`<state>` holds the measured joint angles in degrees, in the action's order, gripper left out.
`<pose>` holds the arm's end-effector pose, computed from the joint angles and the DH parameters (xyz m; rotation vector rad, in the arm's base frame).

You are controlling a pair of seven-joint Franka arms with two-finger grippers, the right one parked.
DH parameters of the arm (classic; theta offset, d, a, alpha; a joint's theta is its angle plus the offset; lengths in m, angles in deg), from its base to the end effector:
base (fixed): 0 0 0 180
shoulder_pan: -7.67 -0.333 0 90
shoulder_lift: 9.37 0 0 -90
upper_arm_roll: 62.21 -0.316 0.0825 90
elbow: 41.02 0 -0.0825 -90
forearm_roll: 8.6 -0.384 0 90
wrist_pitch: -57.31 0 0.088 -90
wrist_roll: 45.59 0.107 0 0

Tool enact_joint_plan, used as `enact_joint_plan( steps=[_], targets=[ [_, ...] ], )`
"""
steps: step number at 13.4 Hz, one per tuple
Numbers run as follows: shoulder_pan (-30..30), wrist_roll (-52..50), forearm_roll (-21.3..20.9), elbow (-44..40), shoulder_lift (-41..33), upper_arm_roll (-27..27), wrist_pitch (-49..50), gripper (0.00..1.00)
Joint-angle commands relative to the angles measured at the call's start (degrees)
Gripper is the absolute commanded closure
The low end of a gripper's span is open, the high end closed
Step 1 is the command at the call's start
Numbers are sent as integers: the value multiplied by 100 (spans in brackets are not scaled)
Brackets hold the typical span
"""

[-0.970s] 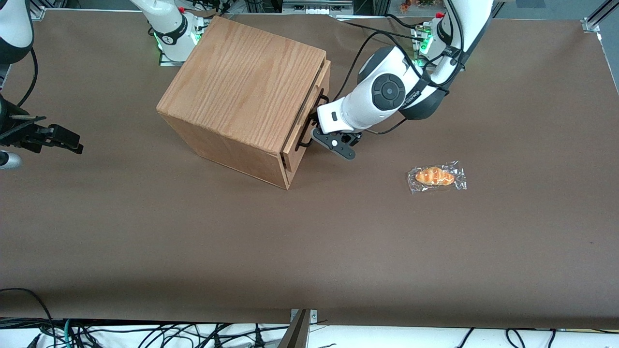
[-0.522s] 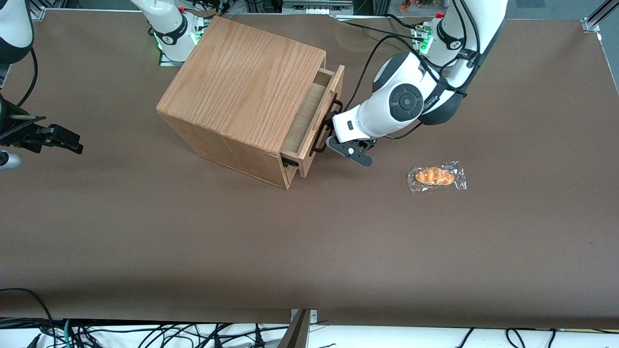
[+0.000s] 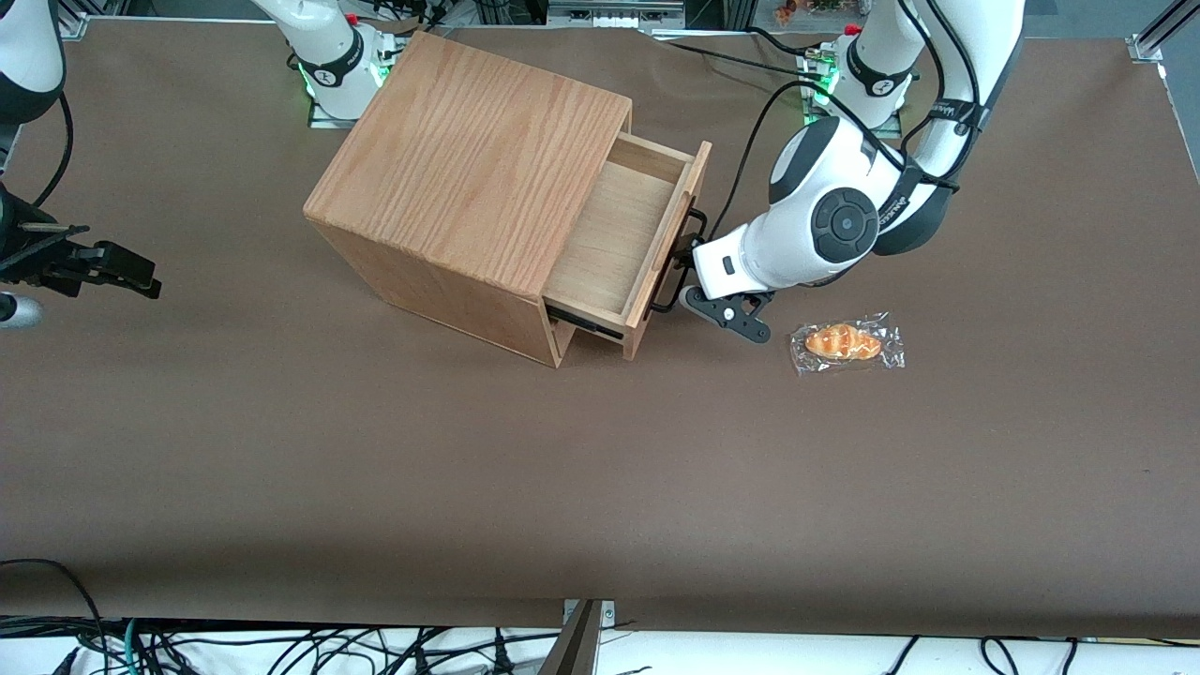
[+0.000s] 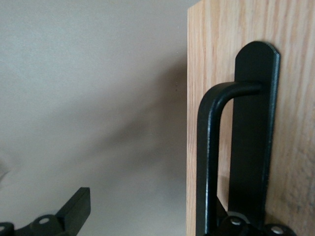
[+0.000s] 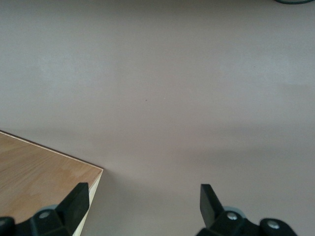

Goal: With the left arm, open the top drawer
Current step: 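Pull the drawer outward from the cabinet with the left gripper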

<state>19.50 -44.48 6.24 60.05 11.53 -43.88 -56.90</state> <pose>0.5471 -0.3180 0.3617 2.7662 -0.5768 -0.2905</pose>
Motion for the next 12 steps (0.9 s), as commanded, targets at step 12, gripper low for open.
enact_joint_plan(
  steps=[12],
  targets=[
    [-260,522,-166,71,-315,-199,320,0]
  ],
)
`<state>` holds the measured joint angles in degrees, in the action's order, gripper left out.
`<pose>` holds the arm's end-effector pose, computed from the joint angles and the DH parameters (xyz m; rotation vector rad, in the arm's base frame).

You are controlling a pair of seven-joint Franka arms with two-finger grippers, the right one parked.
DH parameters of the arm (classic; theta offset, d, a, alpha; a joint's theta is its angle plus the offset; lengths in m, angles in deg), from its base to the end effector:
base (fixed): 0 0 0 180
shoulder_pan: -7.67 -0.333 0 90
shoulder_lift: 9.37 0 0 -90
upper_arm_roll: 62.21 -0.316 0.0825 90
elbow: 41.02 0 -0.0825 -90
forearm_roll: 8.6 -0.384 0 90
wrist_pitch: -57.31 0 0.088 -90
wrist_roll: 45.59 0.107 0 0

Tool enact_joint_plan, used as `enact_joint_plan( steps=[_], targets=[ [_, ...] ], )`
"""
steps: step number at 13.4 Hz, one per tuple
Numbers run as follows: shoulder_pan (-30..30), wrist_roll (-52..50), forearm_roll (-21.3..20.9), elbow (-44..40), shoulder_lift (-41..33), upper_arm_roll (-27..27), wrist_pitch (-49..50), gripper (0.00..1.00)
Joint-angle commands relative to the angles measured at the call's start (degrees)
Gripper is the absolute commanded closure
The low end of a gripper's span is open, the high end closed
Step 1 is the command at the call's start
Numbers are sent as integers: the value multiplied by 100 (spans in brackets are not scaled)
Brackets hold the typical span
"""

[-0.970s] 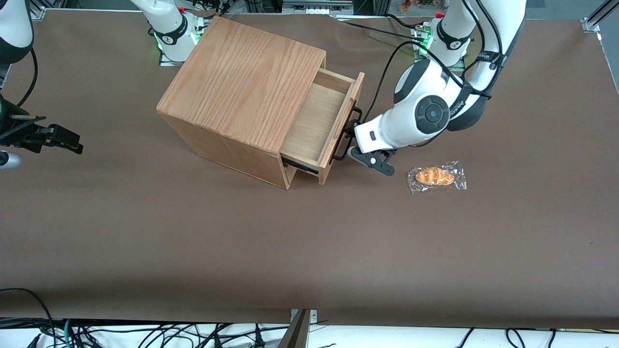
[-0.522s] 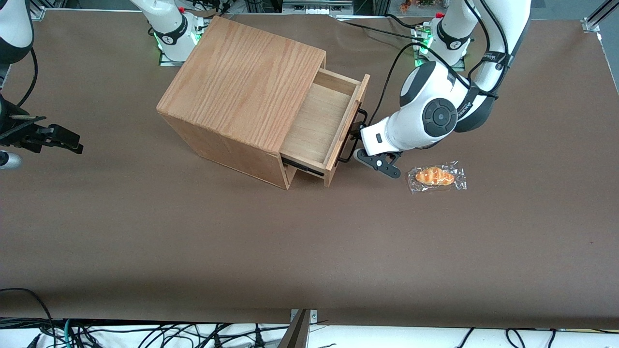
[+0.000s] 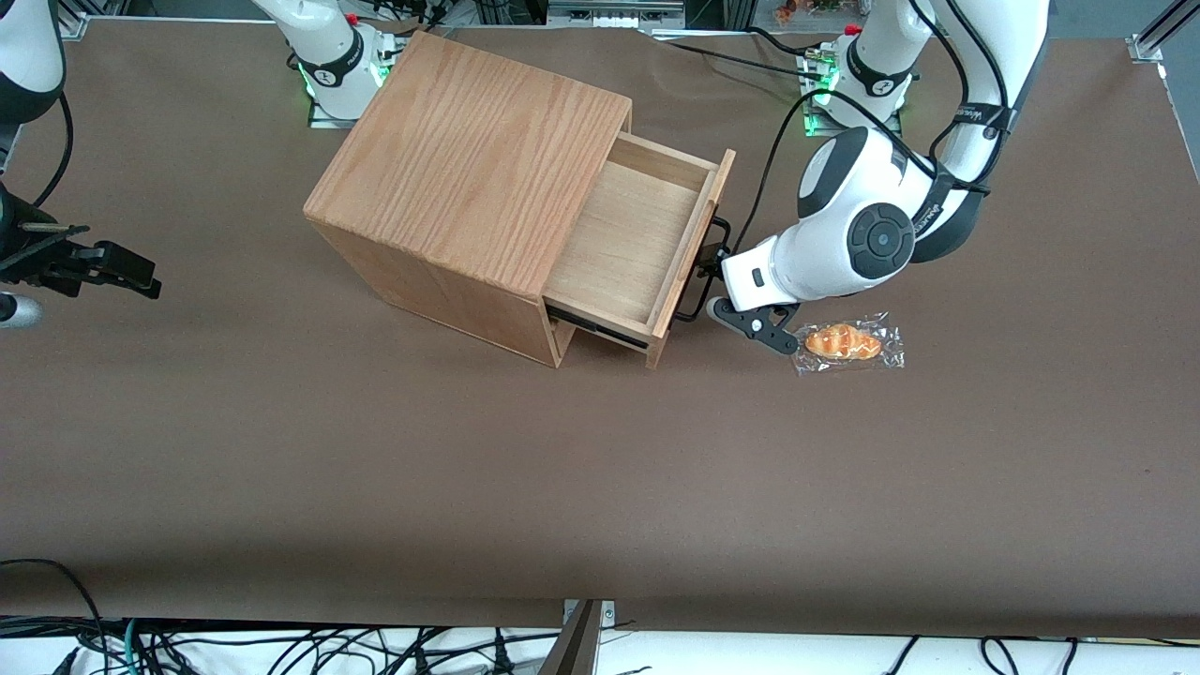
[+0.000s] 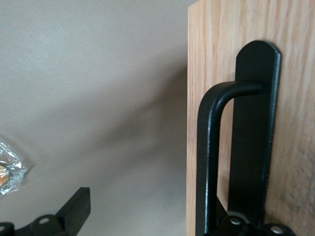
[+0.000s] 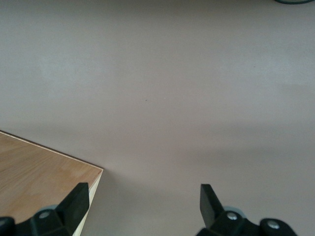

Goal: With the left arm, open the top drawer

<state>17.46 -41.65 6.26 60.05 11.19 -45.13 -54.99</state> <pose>0.5598 -0.2866 0.3615 2.7666 -0.5752 -0.3064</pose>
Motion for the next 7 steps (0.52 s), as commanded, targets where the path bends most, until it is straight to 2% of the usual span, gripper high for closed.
enact_joint_plan(
  steps=[1,3,5,7],
  targets=[
    [-56,239,-141,62,-280,-74,130,0],
    [-56,256,-10,10,-280,-65,121,0],
    [-56,265,323,-26,-315,-65,130,0],
    [-56,265,412,-43,-351,-56,191,0]
  ],
)
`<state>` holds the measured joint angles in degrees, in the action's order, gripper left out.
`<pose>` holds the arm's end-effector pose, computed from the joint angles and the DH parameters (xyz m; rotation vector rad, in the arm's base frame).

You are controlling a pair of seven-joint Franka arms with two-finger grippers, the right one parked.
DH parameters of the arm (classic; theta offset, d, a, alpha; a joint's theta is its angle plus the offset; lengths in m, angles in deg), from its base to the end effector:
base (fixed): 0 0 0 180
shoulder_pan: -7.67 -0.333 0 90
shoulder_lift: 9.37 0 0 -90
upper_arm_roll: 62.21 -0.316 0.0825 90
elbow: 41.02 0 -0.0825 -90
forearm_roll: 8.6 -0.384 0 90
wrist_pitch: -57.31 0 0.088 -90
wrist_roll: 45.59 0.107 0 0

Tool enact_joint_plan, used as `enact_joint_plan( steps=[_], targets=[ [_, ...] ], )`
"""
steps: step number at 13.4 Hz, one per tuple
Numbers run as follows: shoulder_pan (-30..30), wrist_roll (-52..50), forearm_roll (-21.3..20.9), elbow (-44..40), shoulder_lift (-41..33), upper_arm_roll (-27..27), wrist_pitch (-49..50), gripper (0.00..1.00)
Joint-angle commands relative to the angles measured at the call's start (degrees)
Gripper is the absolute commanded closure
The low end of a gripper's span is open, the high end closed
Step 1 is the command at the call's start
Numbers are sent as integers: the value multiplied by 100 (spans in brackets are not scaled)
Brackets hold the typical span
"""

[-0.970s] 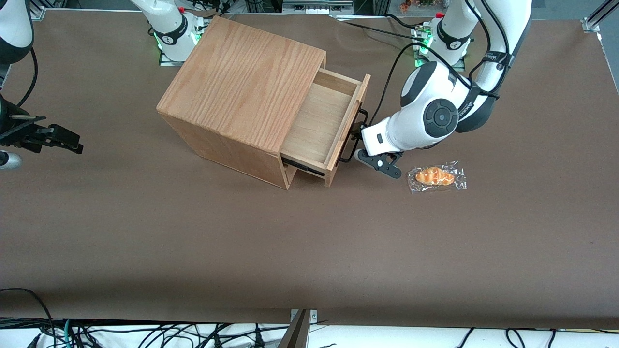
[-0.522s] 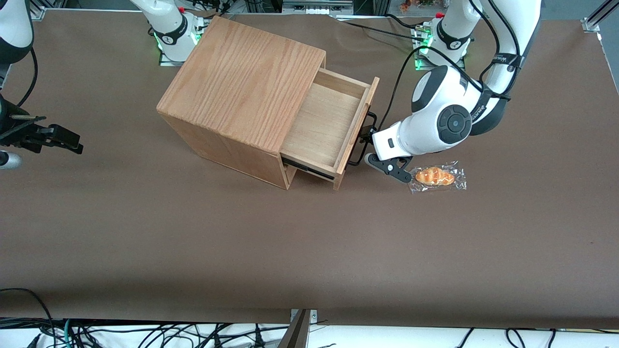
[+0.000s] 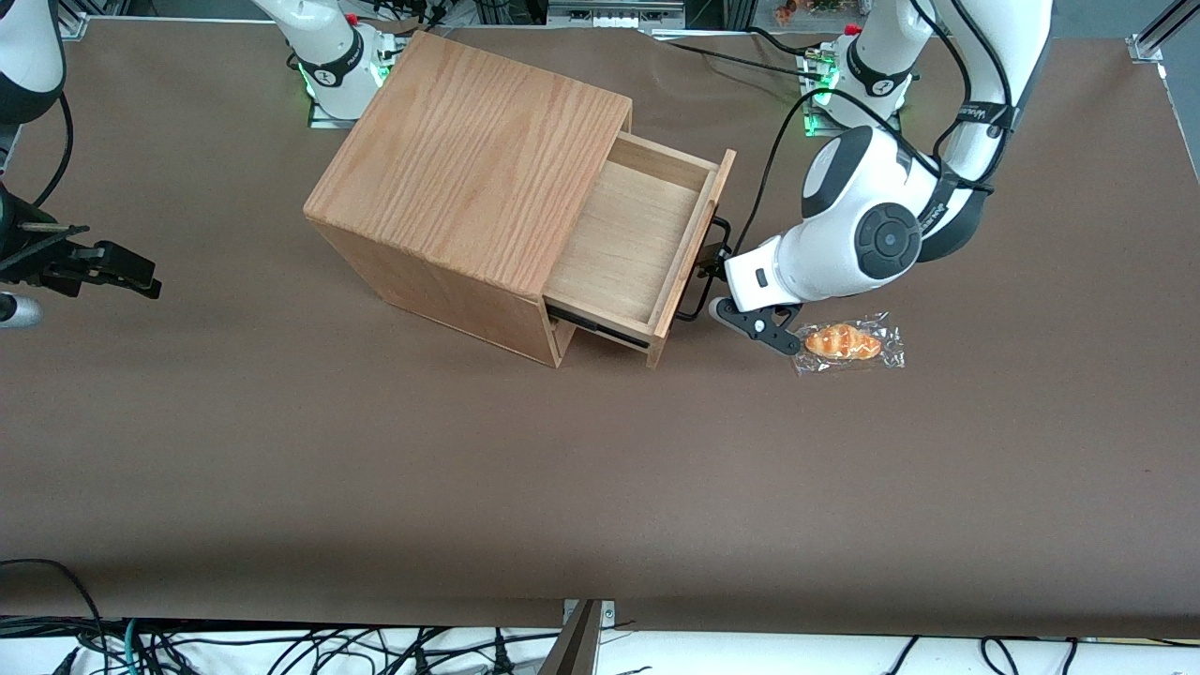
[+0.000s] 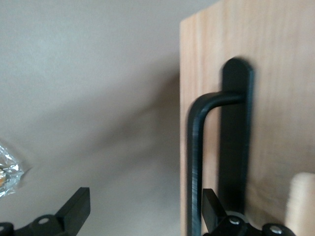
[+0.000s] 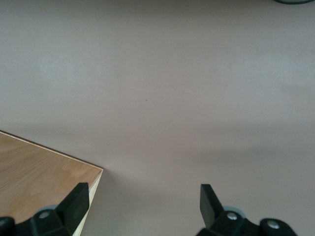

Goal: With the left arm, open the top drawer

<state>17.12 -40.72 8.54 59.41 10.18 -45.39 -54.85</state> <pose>0.5636 -0.2838 0.3775 2.7353 -0.5572 -0.2706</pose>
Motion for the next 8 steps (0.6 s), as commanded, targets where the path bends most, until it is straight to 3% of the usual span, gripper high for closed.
enact_joint_plan(
  steps=[1,5,8],
  targets=[
    [-22,172,201,-58,-259,-38,273,0],
    [-40,128,201,-541,-425,-161,1115,0],
    [-399,75,105,-455,-1013,-249,1731,0]
  ],
)
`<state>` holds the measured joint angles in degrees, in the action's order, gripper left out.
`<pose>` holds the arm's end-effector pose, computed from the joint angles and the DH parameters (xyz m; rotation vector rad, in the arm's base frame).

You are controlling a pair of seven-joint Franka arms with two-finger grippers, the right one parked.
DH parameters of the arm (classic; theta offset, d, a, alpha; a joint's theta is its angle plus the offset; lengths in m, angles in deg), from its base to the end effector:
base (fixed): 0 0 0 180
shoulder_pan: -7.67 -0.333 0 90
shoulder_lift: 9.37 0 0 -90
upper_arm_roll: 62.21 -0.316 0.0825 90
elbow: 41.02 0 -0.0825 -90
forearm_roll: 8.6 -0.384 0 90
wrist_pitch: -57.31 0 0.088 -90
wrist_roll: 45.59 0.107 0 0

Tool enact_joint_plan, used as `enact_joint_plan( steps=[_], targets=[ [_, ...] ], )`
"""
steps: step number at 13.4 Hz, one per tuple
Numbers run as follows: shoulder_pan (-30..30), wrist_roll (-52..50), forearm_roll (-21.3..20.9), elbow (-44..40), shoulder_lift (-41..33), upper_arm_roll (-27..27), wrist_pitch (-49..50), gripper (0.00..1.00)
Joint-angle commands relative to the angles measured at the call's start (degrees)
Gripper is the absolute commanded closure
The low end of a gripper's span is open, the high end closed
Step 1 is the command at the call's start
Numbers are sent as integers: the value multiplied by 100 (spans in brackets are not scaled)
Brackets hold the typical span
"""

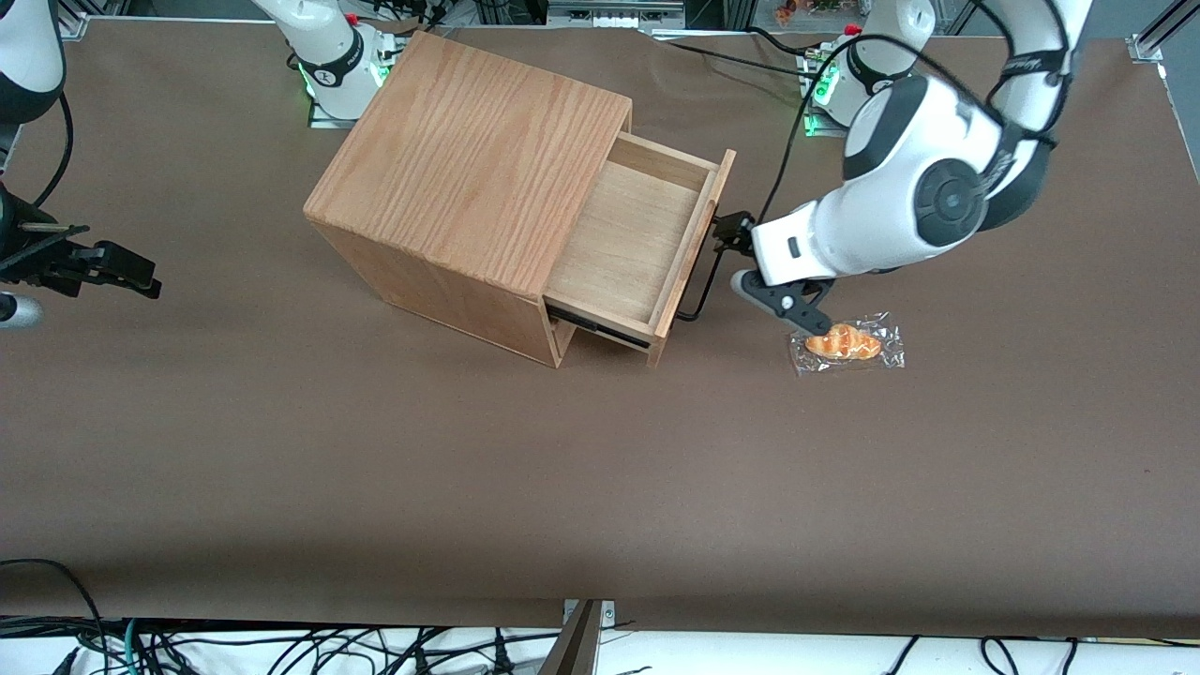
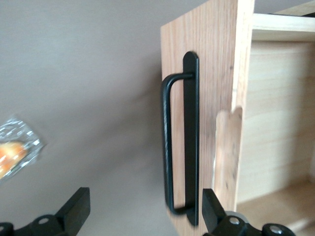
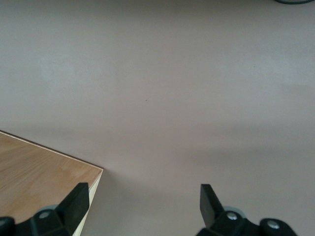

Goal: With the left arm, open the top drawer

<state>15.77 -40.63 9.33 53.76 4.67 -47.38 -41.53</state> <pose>0.5607 -0.2543 0.4637 2.7299 -0.5673 -0.3128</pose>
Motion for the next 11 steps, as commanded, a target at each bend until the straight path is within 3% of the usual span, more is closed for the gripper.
enact_joint_plan(
  steps=[1,4,7,9,11],
  targets=[
    [-361,76,-165,119,-594,-164,505,0],
    [-362,93,-1017,102,-780,-559,498,0],
    [-362,67,-1187,102,-876,-1051,148,0],
    [-362,58,-1684,24,-999,-1227,137,0],
    [-370,-160,-1855,23,-1209,-1228,120,0]
  ],
)
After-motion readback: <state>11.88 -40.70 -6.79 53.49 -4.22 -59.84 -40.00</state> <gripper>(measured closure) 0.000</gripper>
